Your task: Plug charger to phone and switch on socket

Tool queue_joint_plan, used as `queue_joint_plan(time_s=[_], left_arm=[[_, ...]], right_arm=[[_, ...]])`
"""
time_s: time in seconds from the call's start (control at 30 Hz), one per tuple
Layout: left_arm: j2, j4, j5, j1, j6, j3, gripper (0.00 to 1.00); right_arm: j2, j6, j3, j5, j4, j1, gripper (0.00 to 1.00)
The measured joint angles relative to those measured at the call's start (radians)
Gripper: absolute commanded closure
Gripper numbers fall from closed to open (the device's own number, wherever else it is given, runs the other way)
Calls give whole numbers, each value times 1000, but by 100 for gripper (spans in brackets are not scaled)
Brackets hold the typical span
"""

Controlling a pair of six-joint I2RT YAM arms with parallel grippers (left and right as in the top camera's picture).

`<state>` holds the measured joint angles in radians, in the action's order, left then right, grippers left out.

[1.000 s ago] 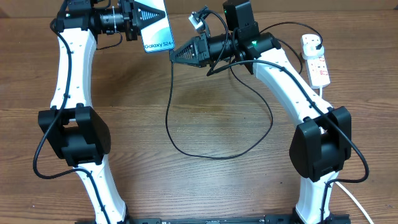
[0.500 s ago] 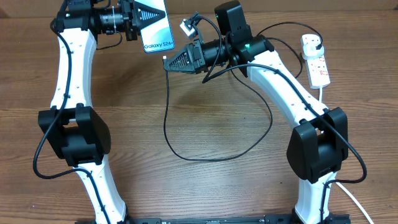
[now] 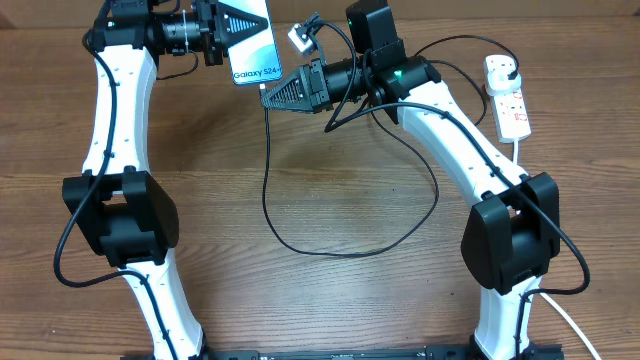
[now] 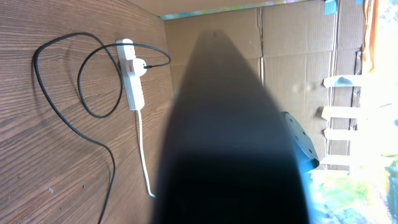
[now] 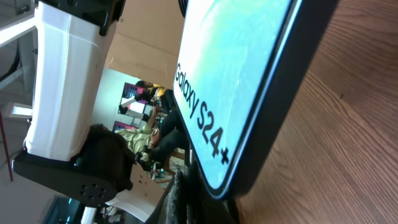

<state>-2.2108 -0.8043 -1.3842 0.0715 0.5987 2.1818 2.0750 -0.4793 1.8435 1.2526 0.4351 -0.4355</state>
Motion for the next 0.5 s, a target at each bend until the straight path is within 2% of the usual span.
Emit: queue_joint_plan(time_s=[0.5], left_arm=[[0,0,0,-7,0,0,96]], right_arm=[[0,-25,0,-1,-1,0,96]])
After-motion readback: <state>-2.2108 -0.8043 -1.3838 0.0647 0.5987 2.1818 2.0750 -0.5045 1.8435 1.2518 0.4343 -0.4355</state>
